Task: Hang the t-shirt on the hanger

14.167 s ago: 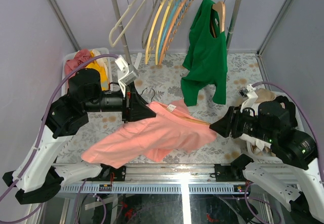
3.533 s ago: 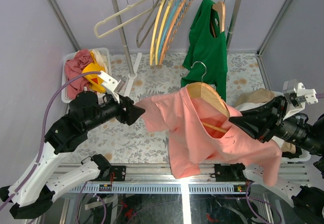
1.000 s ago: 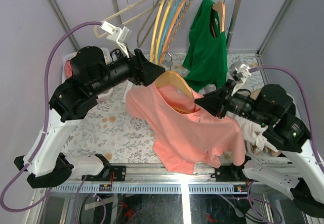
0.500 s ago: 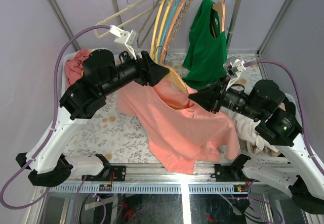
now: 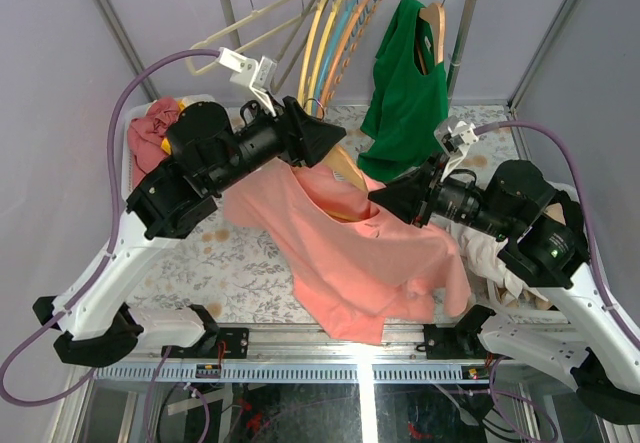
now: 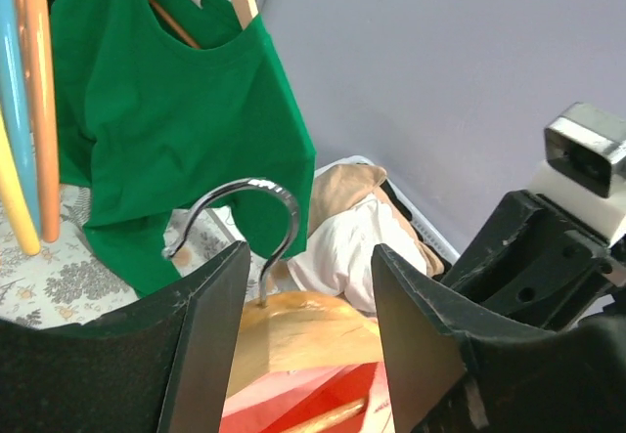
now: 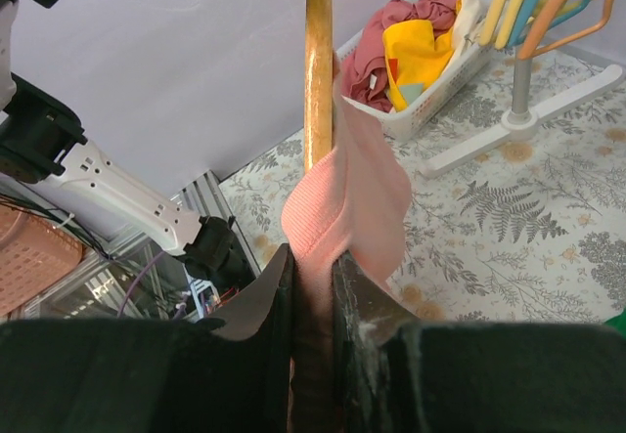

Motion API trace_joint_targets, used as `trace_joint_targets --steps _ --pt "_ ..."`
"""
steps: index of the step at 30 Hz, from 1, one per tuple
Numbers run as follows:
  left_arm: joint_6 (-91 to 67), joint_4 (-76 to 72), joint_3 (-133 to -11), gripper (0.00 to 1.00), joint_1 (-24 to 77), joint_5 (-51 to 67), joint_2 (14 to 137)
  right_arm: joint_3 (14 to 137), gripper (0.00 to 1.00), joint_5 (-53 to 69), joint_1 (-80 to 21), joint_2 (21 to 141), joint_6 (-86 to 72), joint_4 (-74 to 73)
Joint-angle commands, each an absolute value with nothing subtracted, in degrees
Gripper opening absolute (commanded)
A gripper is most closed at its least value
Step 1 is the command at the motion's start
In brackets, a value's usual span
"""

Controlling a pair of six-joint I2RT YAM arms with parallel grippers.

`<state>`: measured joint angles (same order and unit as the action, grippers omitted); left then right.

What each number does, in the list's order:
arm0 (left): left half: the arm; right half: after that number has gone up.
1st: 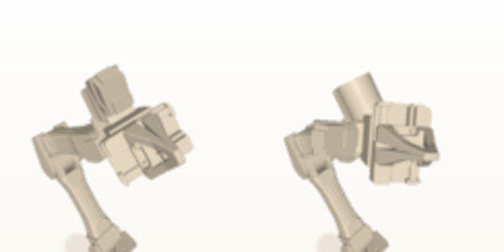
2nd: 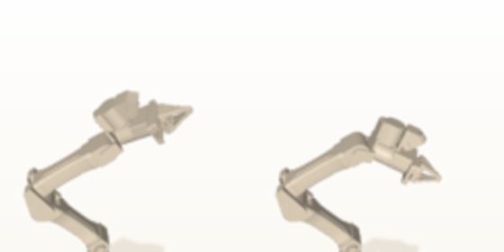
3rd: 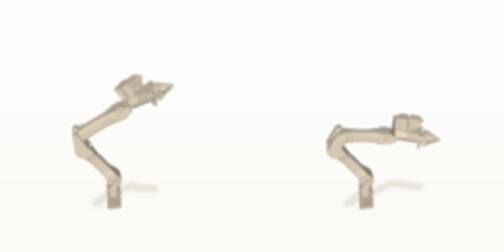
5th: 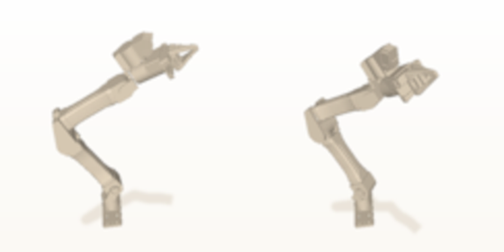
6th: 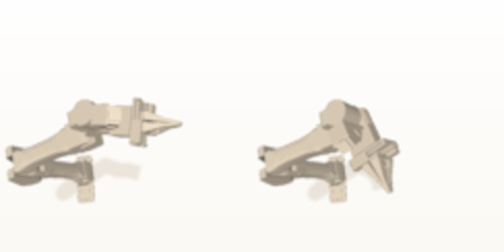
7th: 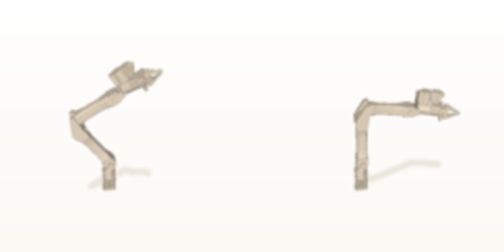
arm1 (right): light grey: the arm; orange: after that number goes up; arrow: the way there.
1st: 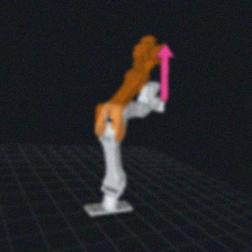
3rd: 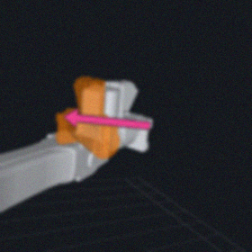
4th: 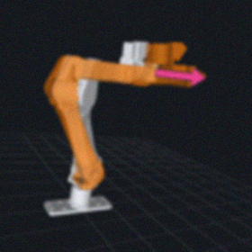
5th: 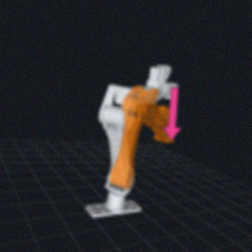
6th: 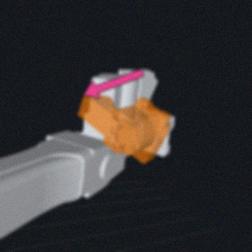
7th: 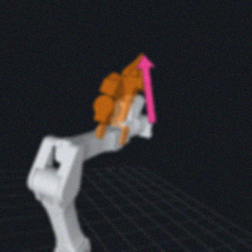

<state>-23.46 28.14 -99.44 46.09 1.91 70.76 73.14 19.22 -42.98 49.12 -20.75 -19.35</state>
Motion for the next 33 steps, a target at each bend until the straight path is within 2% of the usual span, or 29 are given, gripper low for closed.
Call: trace_joint_targets --steps 1,2,6,9,11,14,16,17,19,22,26,33 --pt "-23.7 22.72 -100.97 0.53 47.2 0.81 71.64 73.73 0.0 21.56 -43.37 48.51 -21.68 -9.93" --pt "-23.64 22.76 -100.96 0.51 47.42 0.72 71.83 73.6 0.0 21.68 -43.38 48.51 -21.75 -9.7" --pt "-23.15 23.66 -101.2 0.3 48.11 -0.19 72.63 73.54 0.0 21.63 -43.35 48.45 -21.8 -9.5" --pt "-22.43 24.43 -101.91 0.18 48.88 -2.39 72.97 73.27 0.0 21.41 -43.41 48.22 -21.8 -9.65" --pt "-22.04 24.83 -102.9 0.01 49.48 -3.91 73.35 73.22 0.0 21.32 -43.42 48.18 -21.86 -9.82" --pt "-20.69 25.63 -106.46 0.0 49.73 -3.81 74.85 74.34 0.03 21.84 -43.39 48.73 -22.1 -11.3" --pt "-19.5 27.58 -111.28 0.0 49.88 -3.54 76.51 75.75 0.18 22.18 -43.4 49.04 -22.07 -12.47" --pt "-18.92 28.58 -113.73 0.0 49.84 -3.28 77.48 76.5 0.3 22.23 -43.41 49.09 -22.0 -12.97" --pt "-18.05 30.85 -118.89 0.0 49.84 -2.11 79.16 78.71 0.46 22.24 -43.41 49.31 -21.51 -14.87" --pt "-16.85 33.38 -125.98 0.0 49.88 -0.72 81.5 84.72 0.58 21.37 -43.41 50.05 -19.6 -20.72" --pt "-15.64 35.37 -134.95 0.0 49.85 2.24 84.31 91.99 0.7 19.29 -43.4 50.66 -16.56 -27.67" --pt "-13.67 32.73 -138.18 0.0 49.83 4.13 81.99 105.27 0.71 12.83 -43.39 52.56 -9.83 -38.85"
